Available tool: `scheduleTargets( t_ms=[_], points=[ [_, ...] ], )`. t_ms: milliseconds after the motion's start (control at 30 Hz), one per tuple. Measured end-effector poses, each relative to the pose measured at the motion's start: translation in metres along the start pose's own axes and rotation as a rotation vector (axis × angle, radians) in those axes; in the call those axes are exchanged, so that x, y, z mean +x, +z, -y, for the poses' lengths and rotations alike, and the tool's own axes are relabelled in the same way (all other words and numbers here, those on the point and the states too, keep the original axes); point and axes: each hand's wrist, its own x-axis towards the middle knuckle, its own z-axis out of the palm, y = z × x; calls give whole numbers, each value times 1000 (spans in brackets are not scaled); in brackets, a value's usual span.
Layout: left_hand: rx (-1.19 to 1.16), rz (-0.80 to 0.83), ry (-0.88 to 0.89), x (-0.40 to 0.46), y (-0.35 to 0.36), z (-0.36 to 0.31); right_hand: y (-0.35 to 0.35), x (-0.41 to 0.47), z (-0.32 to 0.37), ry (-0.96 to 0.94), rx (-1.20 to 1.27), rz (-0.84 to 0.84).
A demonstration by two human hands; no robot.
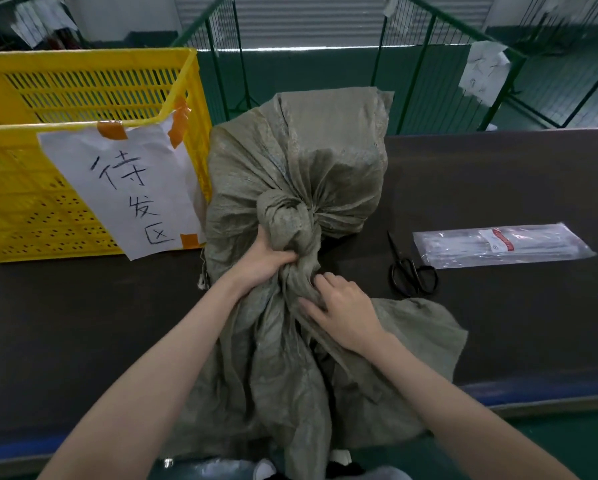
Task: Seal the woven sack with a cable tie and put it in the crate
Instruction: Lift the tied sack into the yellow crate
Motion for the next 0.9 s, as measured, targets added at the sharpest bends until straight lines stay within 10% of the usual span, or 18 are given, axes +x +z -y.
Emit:
scheduleTargets(
  t_ms=[167,467,900],
  points=[
    [280,162,77,5,-37,-19,-31,31,-16,0,169,-173],
    [816,198,124,9,-73,-59,-22,118,-38,-64,-511,-115],
    [880,-7,400,-4,-97,-121,-58,157,-47,-174,-616,-299]
  ],
)
